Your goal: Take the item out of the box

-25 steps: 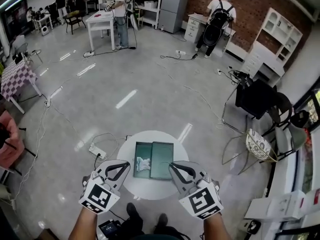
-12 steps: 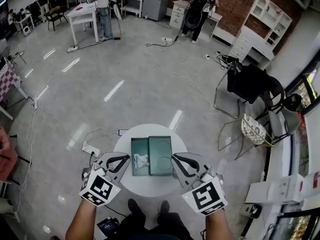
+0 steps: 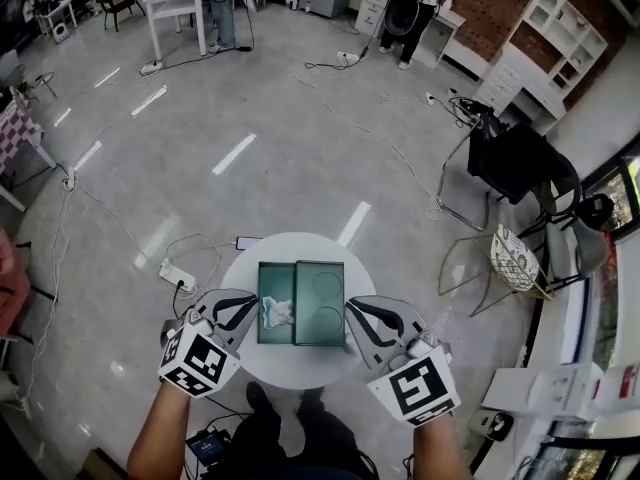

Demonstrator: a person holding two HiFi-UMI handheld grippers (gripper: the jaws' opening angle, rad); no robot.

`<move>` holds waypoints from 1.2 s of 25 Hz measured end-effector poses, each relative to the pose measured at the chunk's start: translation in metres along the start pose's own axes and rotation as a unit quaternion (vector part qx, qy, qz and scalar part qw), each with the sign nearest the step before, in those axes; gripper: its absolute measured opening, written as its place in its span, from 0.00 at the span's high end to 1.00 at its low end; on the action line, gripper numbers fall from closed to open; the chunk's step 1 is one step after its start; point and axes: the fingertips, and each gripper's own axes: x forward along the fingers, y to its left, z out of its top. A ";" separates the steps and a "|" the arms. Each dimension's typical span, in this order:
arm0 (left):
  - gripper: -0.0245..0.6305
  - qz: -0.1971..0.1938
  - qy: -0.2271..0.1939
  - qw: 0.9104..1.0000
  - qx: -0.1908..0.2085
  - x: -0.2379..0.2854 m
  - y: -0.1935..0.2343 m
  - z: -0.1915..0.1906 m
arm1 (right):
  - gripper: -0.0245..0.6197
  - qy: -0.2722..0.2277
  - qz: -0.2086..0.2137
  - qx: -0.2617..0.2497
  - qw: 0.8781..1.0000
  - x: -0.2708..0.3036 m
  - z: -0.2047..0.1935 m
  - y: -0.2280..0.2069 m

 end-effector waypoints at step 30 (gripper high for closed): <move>0.93 -0.049 0.101 0.994 -0.020 0.184 -0.013 -0.132 | 0.90 0.013 0.052 0.016 0.998 0.120 -0.133 -0.055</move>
